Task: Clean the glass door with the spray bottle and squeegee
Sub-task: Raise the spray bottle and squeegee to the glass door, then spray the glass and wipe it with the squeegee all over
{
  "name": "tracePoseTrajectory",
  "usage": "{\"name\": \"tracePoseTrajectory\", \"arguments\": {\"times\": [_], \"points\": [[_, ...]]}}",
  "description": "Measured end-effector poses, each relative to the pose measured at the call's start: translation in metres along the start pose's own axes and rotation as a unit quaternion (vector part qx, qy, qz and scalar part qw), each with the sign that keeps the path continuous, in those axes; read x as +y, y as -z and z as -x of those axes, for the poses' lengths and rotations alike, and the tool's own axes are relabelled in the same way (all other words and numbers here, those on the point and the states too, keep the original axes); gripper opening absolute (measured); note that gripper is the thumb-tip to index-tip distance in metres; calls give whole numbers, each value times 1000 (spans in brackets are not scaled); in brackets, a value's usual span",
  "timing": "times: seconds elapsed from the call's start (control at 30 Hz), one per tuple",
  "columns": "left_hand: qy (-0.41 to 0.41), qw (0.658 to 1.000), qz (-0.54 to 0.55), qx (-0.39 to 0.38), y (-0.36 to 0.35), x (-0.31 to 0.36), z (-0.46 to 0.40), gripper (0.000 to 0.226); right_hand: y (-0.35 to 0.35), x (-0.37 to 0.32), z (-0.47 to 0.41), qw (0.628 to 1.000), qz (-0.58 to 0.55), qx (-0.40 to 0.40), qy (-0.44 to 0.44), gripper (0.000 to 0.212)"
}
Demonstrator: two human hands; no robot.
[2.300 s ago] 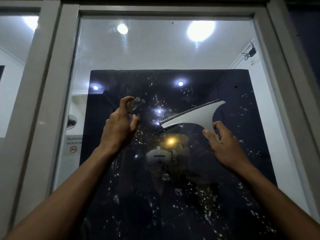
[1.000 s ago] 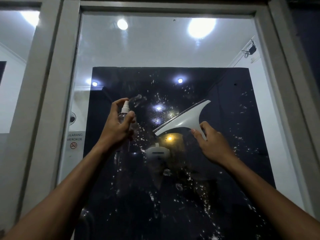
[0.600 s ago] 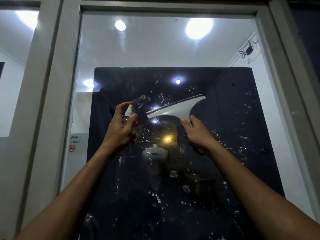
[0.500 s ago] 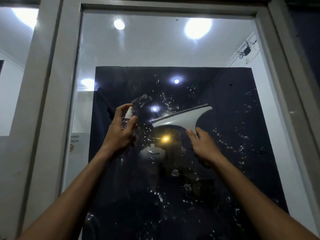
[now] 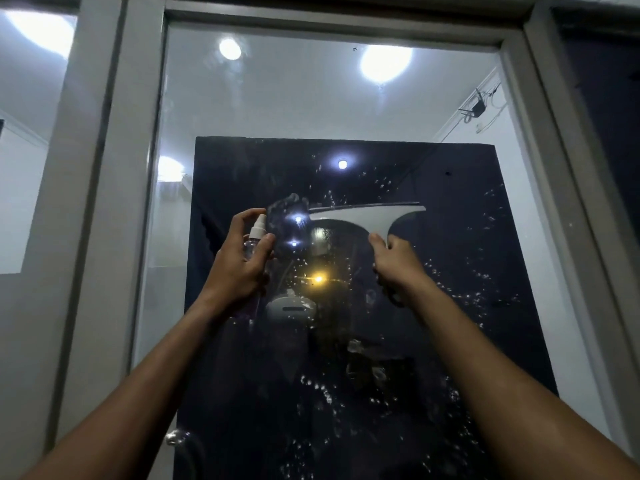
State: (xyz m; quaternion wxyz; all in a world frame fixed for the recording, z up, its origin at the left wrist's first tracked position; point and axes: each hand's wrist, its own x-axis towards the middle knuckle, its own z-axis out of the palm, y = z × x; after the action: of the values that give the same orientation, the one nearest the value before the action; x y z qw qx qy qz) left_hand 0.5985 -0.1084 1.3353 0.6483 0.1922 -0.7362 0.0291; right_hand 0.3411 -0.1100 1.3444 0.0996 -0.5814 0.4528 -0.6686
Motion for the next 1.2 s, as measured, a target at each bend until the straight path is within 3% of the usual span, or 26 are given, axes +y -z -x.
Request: {"name": "tracePoseTrajectory", "arguments": {"times": [0.17,0.3,0.47,0.7,0.83,0.93,1.03,1.2], "points": [[16,1000,8,2,-13,-5,6,38,-8,53,39,999,42,11,-10,58],[9,1000,-11,26,-20,-3,9,40,-11,73,59,1000,26,-4,0,40],[40,999,11,9,-29,-1,17,42,-10,100,86,1000,21,6,13,37],[46,998,-28,23,-34,15,21,42,3,68,78,992,-39,50,106,32],[34,997,-63,26,-27,22,11,41,13,15,33,984,84,-19,158,33],[22,997,-66,28,-22,23,2,40,15,-17,4,946,244,-71,202,40],[22,998,-63,22,-21,19,-1,43,21,-18,-12,908,347,-90,217,54],[16,998,-60,21,-24,7,1,45,72,14,-28,860,449,-96,221,58]]}}
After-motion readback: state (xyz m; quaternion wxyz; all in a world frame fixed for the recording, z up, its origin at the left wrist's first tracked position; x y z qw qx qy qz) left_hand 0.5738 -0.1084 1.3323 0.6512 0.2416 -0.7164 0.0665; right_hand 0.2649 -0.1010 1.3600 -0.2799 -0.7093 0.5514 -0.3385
